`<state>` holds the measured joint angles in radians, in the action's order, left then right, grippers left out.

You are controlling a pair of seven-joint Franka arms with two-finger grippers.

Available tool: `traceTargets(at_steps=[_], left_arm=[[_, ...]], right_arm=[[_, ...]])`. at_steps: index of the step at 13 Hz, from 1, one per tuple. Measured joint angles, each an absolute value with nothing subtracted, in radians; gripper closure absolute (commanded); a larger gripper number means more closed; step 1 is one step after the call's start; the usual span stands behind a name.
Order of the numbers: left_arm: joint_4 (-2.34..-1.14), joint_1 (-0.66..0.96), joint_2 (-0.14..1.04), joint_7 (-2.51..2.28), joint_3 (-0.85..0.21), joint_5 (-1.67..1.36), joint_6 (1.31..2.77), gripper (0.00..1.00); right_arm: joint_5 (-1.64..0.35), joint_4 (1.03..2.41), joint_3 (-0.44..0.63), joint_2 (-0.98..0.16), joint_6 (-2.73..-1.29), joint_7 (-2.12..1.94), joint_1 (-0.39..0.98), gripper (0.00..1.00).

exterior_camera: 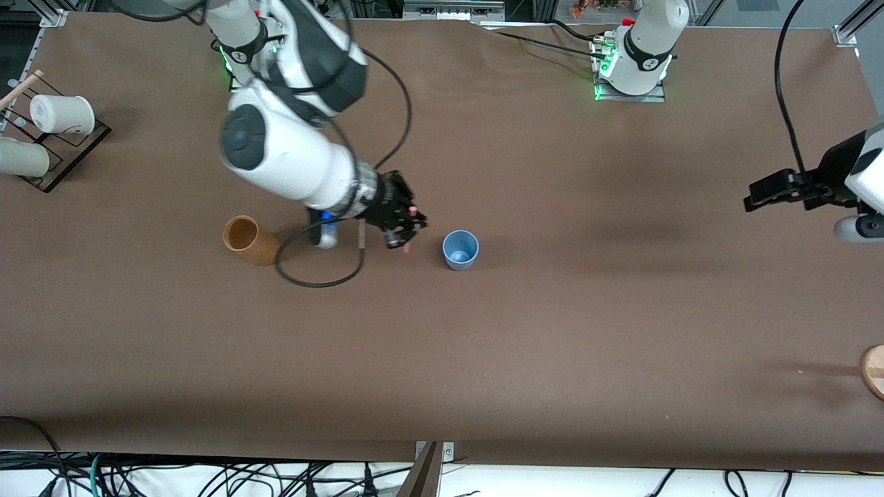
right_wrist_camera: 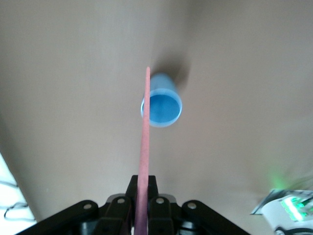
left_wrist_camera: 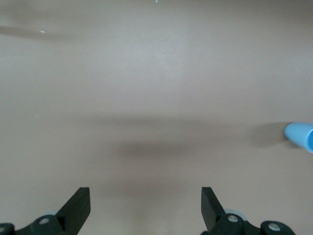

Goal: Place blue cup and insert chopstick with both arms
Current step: 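Move the pink chopstick over the blue cup with the right gripper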

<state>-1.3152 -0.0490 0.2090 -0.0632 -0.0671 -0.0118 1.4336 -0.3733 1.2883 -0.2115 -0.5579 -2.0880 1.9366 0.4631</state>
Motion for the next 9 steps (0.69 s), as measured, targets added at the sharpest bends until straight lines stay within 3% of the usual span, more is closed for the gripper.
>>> traceTargets(at_steps=[4, 9], left_arm=[[-1.340, -0.039, 0.156, -0.047, -0.074, -0.001, 1.434, 0.00], [-1.353, -0.043, 0.125, 0.014, -0.066, -0.001, 1.434, 0.00]], right_arm=[[-0.374, 1.282, -0.211, -0.591, -2.191, 2.033, 0.595, 1.00], [-0.375, 1.279, -0.202, -0.591, -2.167, 2.044, 0.601, 1.00]])
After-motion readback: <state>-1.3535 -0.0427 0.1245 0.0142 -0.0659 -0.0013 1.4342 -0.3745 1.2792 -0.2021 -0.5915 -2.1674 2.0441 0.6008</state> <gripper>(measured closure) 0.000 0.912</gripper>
